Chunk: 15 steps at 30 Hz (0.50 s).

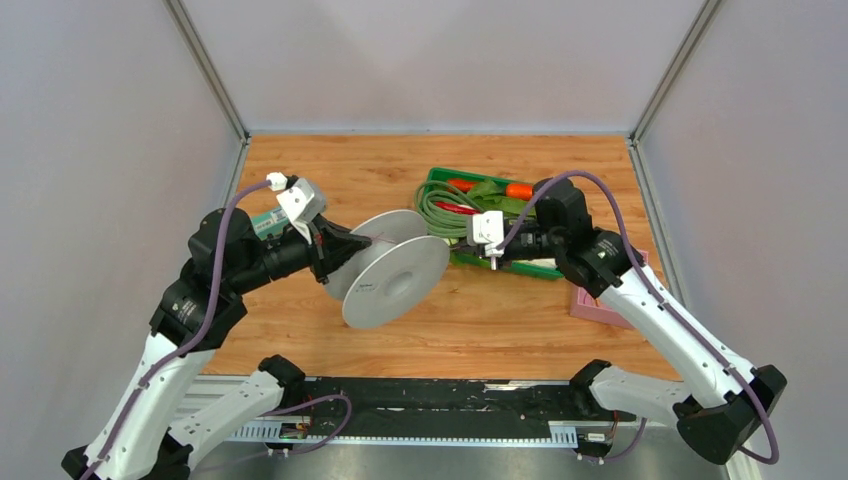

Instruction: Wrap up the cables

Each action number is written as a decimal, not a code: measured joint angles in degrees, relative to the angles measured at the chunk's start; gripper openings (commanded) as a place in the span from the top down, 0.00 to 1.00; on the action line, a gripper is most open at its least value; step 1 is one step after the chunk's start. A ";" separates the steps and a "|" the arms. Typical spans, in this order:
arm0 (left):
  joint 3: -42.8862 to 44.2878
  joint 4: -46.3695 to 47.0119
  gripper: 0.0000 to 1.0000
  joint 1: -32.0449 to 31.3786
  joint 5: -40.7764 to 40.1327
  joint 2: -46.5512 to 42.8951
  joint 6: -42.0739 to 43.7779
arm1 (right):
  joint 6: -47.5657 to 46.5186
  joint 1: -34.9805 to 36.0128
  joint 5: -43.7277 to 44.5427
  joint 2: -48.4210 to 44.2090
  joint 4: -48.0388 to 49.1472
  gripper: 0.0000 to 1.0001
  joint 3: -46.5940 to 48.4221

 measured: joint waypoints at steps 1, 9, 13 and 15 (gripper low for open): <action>1.01 -0.13 1.00 1.07 1.55 0.57 -0.70 | 1.01 -0.02 -1.29 -0.83 0.85 1.00 -1.57; 4.48 0.50 1.00 5.51 6.80 5.53 -10.19 | 12.41 -0.35 -4.59 -3.39 9.25 1.00 -9.31; 4.48 3.37 1.00 7.10 7.26 6.62 -17.33 | 21.33 0.02 -4.74 -3.39 13.31 1.00 -10.36; 4.52 4.70 1.00 8.46 7.87 7.10 -20.44 | 25.29 0.68 -4.63 -3.63 15.85 1.00 -11.10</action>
